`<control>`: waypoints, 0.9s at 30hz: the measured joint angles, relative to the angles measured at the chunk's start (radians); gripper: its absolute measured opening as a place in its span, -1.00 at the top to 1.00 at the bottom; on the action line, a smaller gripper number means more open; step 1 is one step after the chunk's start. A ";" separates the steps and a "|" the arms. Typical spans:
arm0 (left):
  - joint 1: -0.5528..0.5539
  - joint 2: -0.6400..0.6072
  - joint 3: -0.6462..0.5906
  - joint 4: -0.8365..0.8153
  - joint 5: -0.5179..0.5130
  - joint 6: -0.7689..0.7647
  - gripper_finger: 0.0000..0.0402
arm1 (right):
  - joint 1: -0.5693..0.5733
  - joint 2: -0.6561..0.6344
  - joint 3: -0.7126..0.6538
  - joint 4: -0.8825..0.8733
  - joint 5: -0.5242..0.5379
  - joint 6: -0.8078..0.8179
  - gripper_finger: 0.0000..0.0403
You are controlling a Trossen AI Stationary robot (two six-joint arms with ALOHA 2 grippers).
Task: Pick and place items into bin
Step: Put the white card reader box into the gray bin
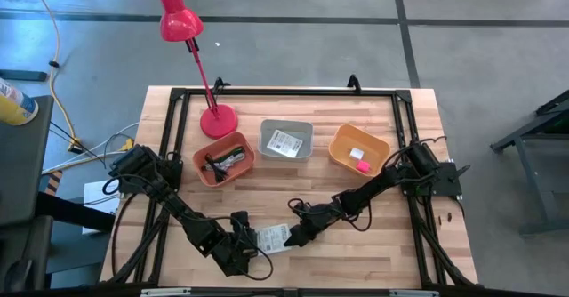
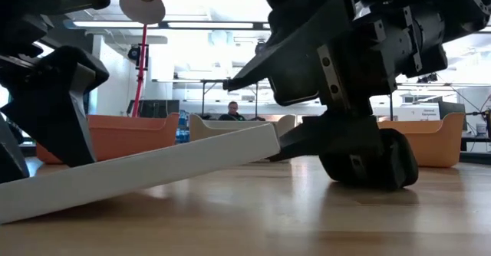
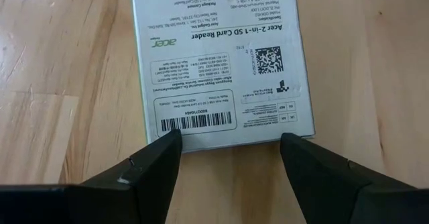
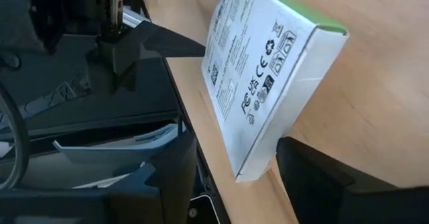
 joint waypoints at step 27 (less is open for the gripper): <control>0.009 -0.009 0.001 0.027 -0.037 0.063 -0.24 | -0.002 -0.003 0.016 -0.042 0.095 -0.045 0.77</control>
